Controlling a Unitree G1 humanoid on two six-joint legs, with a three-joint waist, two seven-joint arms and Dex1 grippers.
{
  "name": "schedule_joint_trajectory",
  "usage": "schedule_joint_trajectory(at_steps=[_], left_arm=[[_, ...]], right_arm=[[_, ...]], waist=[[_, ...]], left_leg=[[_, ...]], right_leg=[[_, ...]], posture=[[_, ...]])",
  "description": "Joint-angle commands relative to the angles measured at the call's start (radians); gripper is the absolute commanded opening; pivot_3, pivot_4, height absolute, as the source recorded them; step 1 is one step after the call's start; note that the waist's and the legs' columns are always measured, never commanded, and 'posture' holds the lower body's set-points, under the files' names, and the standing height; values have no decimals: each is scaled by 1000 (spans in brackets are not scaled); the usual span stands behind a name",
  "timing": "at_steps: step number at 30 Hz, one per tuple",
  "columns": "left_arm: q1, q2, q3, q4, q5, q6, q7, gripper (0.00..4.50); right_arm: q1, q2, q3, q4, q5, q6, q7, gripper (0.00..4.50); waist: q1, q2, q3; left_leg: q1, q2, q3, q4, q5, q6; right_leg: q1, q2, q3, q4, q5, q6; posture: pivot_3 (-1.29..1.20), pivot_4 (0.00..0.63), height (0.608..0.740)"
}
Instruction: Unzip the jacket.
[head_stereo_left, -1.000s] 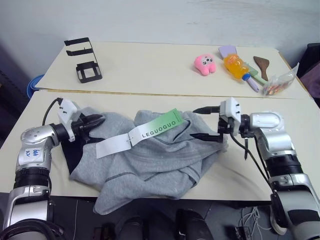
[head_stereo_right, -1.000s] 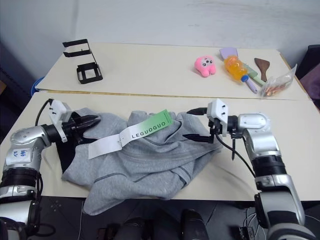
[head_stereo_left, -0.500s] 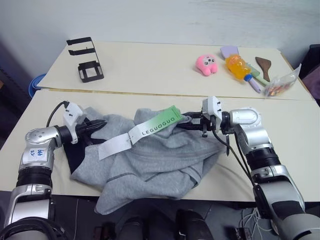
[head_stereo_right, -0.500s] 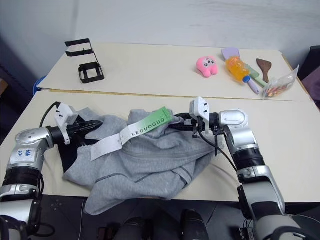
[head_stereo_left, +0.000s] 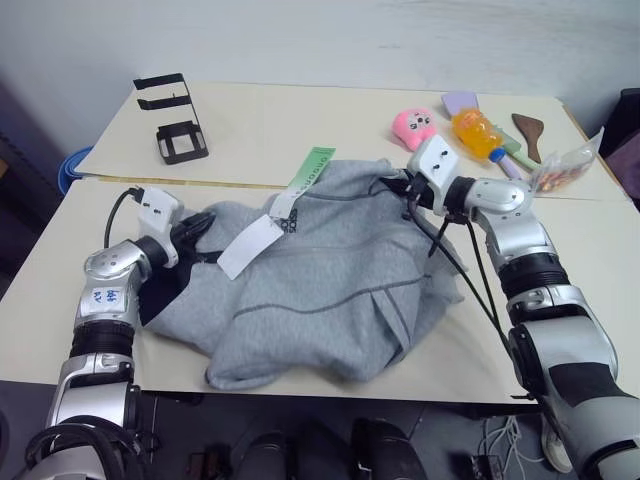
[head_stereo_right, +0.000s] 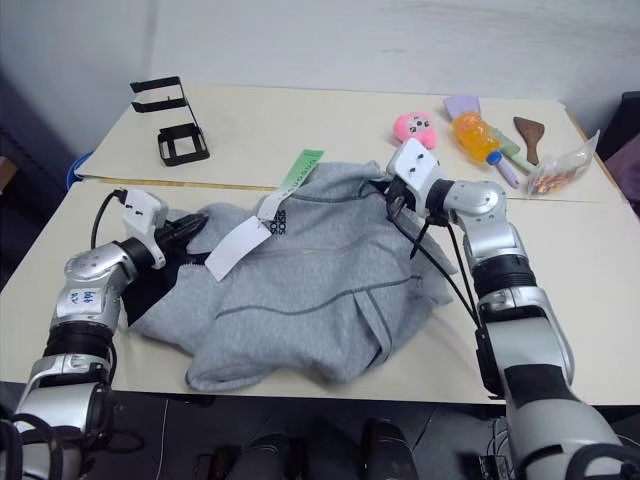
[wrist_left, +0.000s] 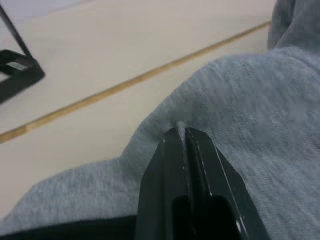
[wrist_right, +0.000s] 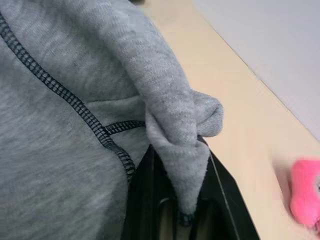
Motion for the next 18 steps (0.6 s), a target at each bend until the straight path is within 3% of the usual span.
schedule_joint_trajectory(at_steps=[1, 5, 6, 10, 14, 18], left_arm=[[-21, -10, 24, -5, 0, -25, 62, 0], [5, -19, 40, -34, -22, 1, 77, 0], [15, -21, 53, -55, -41, 23, 75, 515], [74, 12, 69, -153, -63, 55, 44, 1690], [111, 85, 131, -236, -156, 28, -88, 2924], [169, 173, 130, -304, -210, 18, -289, 2936]], right_arm=[[-28, 27, -26, 89, -5, 0, -71, 28], [2, 25, -23, 89, -15, -68, -92, 1170], [9, 19, -33, 71, -5, -77, -87, 1541], [70, -53, -93, -83, 80, -109, 22, 2956], [265, -209, -178, -397, 258, -8, 261, 4362], [510, -349, -259, -675, 422, 162, 406, 4483]], waist=[[-2, 0, 0], [-3, 0, 0], [-4, 0, 0], [-3, 0, 0], [6, 0, 0], [7, 0, 0]], left_leg=[[0, 0, 0, 0, 0, 0], [0, 0, 0, -1, 0, 0], [0, 0, 0, -1, 0, 0], [0, 0, -1, -1, 0, 0], [-1, 0, -2, -1, 0, 0], [0, 0, -5, -1, 0, 0]], right_leg=[[0, 0, 0, 0, 0, 0], [0, 0, 0, 0, 0, 0], [0, 0, 0, 0, 0, 0], [0, 0, 0, 0, 0, 0], [0, 0, -1, -2, 0, 0], [4, 0, -3, -5, 0, 0]], posture=[[0, 150, 740], [0, 150, 740], [0, 150, 740], [0, 150, 740], [0, 150, 740], [0, 150, 740]])
